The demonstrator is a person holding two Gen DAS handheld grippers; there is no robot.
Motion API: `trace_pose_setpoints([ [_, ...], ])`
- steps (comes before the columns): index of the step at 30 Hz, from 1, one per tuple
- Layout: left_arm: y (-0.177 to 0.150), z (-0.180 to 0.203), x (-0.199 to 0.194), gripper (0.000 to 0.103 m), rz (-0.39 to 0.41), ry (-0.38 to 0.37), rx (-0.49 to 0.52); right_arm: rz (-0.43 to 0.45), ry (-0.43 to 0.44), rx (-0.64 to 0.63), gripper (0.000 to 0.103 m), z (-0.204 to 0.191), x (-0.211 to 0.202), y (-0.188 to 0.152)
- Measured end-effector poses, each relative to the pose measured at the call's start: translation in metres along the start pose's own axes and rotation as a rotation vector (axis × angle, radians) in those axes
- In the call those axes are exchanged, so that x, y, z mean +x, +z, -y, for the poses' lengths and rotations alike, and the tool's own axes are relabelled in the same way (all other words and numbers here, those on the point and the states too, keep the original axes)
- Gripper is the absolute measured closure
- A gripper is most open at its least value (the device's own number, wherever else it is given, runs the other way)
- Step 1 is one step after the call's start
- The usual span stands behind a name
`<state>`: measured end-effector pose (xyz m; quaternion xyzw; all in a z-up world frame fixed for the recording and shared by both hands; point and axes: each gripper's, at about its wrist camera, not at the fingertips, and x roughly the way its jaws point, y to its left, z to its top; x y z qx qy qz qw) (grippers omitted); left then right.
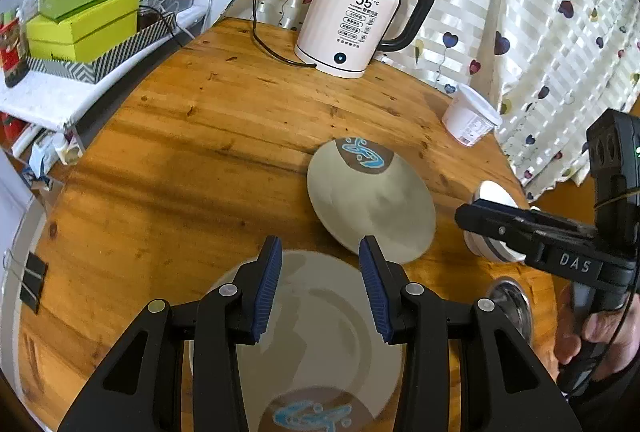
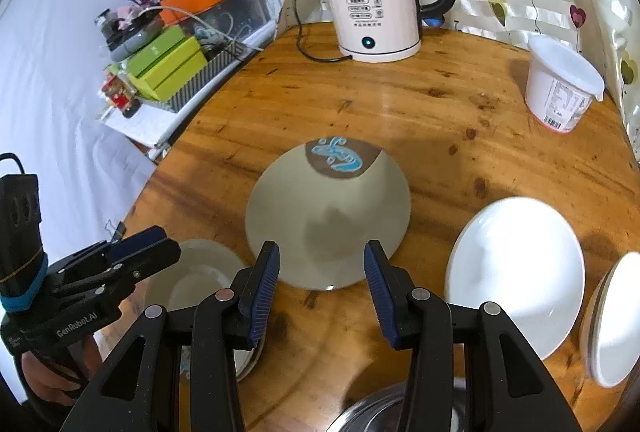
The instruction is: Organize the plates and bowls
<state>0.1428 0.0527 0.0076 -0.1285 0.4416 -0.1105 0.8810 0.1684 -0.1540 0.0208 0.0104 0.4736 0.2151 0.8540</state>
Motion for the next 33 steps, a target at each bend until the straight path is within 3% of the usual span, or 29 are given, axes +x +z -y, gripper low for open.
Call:
trace_pose_setpoints([
  [11, 0.020, 0.000, 0.028, 0.061, -0.042, -0.011, -0.013, -0.035, -0.018, -0.021, 0.059, 0.017, 0.018, 0.029],
  [33, 0.031, -0.004, 0.082, 0.061, -0.141, -0.024, -0.031, -0.200, -0.062, -0.042, 0.061, 0.057, 0.077, 0.063],
])
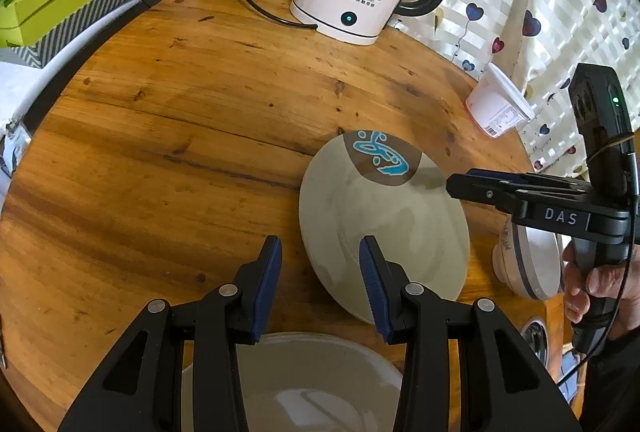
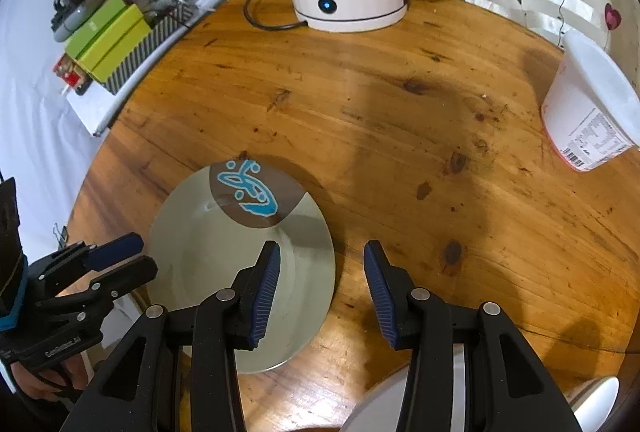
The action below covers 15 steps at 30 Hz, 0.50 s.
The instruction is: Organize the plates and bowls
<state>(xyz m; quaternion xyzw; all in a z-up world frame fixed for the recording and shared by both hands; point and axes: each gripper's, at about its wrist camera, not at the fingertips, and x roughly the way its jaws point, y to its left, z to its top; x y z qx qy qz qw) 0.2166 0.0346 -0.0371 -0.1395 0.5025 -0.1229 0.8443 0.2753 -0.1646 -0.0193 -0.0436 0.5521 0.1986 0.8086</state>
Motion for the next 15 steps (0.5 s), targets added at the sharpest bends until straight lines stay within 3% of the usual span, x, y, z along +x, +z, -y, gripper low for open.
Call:
trace_pose_setpoints([
  [7, 0.000, 0.001, 0.009, 0.061, -0.029, -0.016, 0.002, -0.029, -0.007, -0.003, 0.066, 0.001, 0.008, 0.001],
  [11, -0.001, 0.004, 0.012, 0.061, -0.039, -0.020, 0.008, -0.041, -0.006, -0.015, 0.079, -0.001, 0.012, 0.001],
  [15, -0.002, 0.007, 0.014, 0.061, -0.045, -0.025, 0.016, -0.046, 0.001, -0.015, 0.080, -0.003, 0.016, 0.000],
])
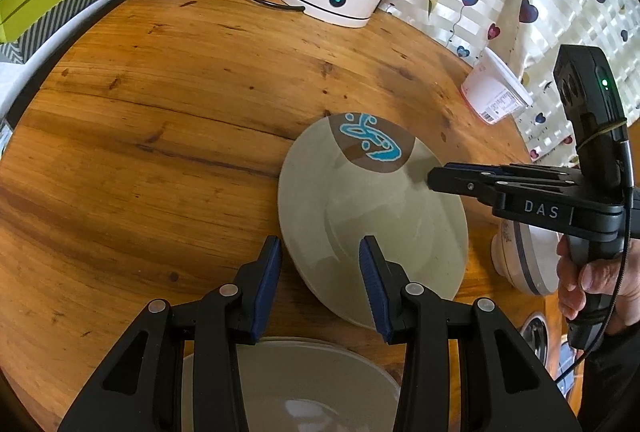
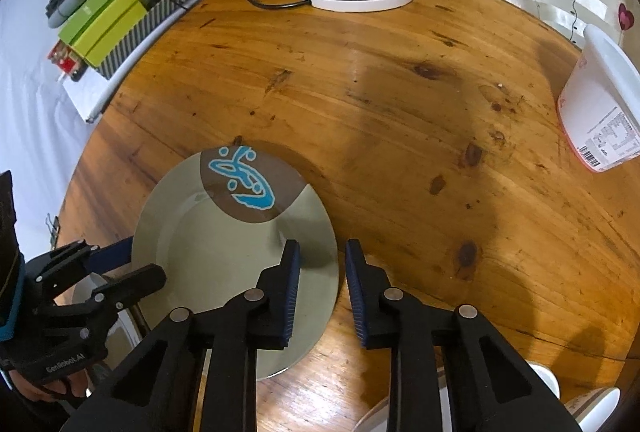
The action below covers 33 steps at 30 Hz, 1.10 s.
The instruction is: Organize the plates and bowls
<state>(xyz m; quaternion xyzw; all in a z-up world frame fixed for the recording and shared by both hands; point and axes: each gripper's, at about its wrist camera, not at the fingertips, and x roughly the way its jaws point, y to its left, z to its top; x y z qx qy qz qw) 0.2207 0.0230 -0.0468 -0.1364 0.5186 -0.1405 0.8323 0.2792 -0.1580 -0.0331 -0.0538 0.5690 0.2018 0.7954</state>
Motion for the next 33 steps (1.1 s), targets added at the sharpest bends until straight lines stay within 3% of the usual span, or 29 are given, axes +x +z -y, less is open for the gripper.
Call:
trace_pose_setpoints([
  [33, 0.000, 0.003, -0.021, 0.065, 0.054, 0.017, 0.006, 0.033, 0.005, 0.000, 0.083, -0.014, -0.014, 0.001],
])
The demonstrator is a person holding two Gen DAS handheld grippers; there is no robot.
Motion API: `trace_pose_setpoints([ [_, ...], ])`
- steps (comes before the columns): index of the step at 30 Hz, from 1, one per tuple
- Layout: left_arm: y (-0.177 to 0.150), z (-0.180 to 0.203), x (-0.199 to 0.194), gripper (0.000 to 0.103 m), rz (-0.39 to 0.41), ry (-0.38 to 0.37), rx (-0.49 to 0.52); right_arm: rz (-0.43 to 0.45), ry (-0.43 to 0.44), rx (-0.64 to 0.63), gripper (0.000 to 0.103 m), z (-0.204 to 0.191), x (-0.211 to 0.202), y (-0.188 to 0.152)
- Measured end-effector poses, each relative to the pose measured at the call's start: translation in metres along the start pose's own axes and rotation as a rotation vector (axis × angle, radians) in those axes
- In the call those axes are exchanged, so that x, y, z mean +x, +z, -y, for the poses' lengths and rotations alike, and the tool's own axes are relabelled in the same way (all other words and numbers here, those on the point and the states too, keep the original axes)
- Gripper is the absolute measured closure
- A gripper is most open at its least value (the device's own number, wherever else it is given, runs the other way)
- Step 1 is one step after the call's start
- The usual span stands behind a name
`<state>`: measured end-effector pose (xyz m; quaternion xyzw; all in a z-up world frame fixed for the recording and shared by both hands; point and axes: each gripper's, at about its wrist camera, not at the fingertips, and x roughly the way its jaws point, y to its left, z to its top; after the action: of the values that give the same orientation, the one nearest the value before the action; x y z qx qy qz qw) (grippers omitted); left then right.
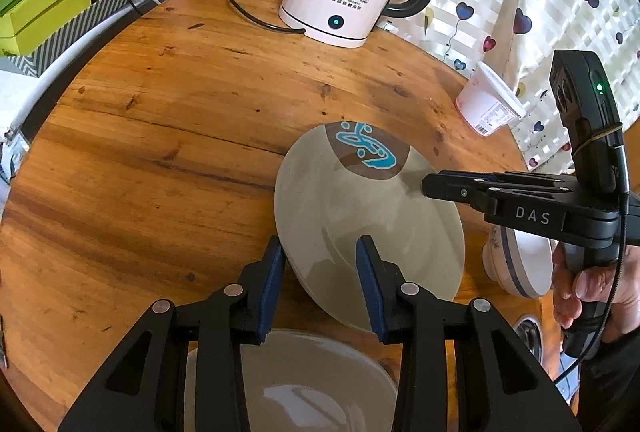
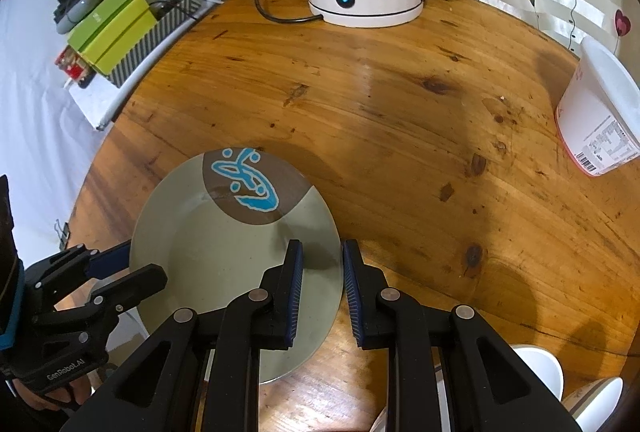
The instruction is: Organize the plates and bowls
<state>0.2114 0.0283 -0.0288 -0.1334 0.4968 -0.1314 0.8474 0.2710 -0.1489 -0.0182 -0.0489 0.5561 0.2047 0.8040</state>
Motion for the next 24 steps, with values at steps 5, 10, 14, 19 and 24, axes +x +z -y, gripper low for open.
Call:
trace_pose_setpoints([
  [5, -0.003, -0.001, -0.007, 0.065, 0.008, 0.004, -0.006, 0.003, 0.002, -0.009, 0.083, -0.007, -0.004, -0.002],
  [10, -0.009, -0.004, -0.018, 0.065, 0.020, 0.009, -0.014, 0.009, 0.006, -0.020, 0.083, -0.016, -0.011, -0.006],
  [14, -0.018, -0.006, -0.030, 0.065, 0.030, 0.016, -0.022, 0.014, 0.011, -0.028, 0.083, -0.025, -0.016, -0.011],
  [19, -0.028, -0.011, -0.042, 0.065, 0.037, 0.028, -0.037, 0.012, 0.015, -0.049, 0.083, -0.041, -0.021, -0.020],
  [24, -0.042, -0.018, -0.054, 0.065, 0.038, 0.052, -0.052, 0.005, 0.023, -0.071, 0.083, -0.058, -0.021, -0.030],
])
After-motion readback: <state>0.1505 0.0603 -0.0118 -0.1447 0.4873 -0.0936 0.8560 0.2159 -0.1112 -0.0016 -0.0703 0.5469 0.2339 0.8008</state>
